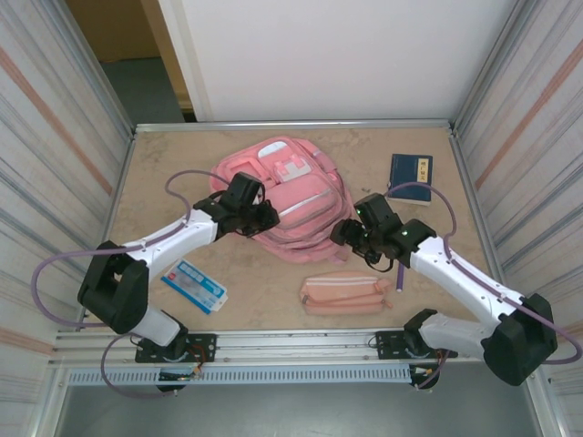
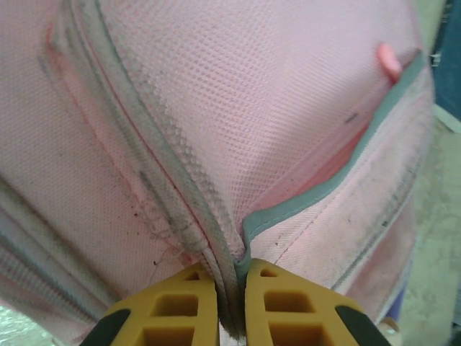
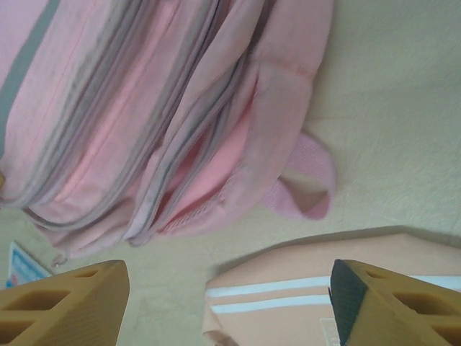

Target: Pack the student bag

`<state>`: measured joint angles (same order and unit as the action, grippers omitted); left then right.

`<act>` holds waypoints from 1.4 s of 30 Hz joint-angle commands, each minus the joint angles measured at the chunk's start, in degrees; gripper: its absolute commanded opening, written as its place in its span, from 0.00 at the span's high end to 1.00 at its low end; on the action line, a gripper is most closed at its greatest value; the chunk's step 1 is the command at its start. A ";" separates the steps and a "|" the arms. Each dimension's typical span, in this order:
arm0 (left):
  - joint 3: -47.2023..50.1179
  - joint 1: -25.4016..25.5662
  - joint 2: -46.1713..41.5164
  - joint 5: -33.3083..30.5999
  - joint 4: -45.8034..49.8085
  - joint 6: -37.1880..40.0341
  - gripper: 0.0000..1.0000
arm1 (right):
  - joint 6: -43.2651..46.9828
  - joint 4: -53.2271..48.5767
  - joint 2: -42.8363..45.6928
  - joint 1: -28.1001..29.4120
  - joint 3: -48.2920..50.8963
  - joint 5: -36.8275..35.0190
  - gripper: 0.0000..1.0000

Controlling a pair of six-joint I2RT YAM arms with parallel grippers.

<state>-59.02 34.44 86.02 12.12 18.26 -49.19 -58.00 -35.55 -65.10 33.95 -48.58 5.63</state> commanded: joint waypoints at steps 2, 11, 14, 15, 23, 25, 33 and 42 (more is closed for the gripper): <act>-4.43 0.28 -2.23 5.55 -1.85 5.28 1.00 | 0.88 1.35 -5.04 -3.07 -5.26 10.93 0.27; -2.24 -0.23 -3.17 6.59 -4.28 3.53 1.00 | -20.64 21.22 -12.65 -2.39 -2.12 13.03 0.29; -1.65 -0.86 -3.80 6.42 -4.56 3.23 1.00 | -21.82 19.70 -14.83 -1.25 -3.16 11.47 0.31; -1.59 -1.07 -3.90 6.47 -4.67 3.25 1.00 | -23.29 17.71 -14.88 -0.90 -3.28 9.58 0.32; 0.47 -3.39 -5.98 5.81 -5.10 2.26 1.00 | -24.48 8.32 -8.80 1.24 -3.03 -0.24 0.25; 0.76 -3.61 -6.64 6.29 -5.18 1.34 1.00 | -24.57 8.63 -7.49 1.30 -1.65 -0.54 0.26; 1.58 -3.65 -9.96 7.58 -5.01 -2.83 1.00 | -29.85 22.51 -12.30 4.30 2.13 5.62 0.33; 4.49 -3.61 -12.42 6.29 -6.42 -5.16 1.00 | -36.60 26.03 -13.93 9.88 2.41 1.91 0.25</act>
<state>-55.22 31.07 76.86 17.52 16.32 -53.06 -91.13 -11.53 -78.39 42.57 -46.22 8.99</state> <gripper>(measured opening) 0.094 0.749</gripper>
